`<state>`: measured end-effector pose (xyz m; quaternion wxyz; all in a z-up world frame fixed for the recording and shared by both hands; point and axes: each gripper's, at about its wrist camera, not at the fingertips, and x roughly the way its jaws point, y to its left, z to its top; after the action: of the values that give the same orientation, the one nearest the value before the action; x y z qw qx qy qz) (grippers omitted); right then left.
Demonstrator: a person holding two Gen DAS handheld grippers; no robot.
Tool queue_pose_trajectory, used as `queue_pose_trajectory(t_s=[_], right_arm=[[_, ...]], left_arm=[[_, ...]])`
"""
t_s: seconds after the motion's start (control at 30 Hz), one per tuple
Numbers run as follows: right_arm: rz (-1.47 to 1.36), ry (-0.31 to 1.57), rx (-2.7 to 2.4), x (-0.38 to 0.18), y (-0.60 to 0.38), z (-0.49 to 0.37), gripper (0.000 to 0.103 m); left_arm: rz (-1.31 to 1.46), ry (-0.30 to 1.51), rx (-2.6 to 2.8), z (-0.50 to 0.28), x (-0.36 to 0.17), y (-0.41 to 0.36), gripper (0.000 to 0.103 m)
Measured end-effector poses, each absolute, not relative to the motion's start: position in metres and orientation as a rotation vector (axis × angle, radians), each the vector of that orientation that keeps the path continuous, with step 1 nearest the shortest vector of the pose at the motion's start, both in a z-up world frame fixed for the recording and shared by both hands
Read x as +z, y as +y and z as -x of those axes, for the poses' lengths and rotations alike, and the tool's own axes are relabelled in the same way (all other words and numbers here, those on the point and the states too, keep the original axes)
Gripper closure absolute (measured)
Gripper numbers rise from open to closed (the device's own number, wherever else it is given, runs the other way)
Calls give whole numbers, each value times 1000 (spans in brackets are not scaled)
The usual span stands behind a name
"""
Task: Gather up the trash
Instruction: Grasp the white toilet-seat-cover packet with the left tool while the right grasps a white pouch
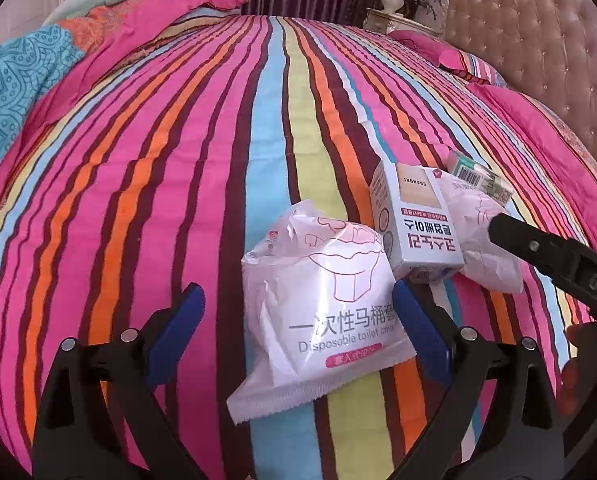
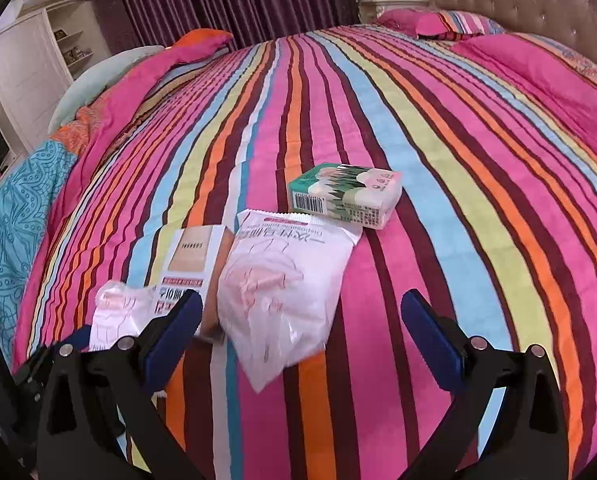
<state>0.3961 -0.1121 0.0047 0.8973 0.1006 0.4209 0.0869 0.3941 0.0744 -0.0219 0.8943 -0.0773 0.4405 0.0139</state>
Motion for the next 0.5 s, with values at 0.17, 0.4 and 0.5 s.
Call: queue_pose_trajectory(t_s=[0.17,0.4,0.5], right_arm=[[-194,894,191,-5,-104,-406,8],[-149,884,174,-11,-100,-415,10],[-125,878,191,-11,-96,-418,24]], left_arm=[[139,916,25,-401,-27,67,11],[123,949,23,-414,-32,61,11],[133,933,47,-415,-34,65,11]])
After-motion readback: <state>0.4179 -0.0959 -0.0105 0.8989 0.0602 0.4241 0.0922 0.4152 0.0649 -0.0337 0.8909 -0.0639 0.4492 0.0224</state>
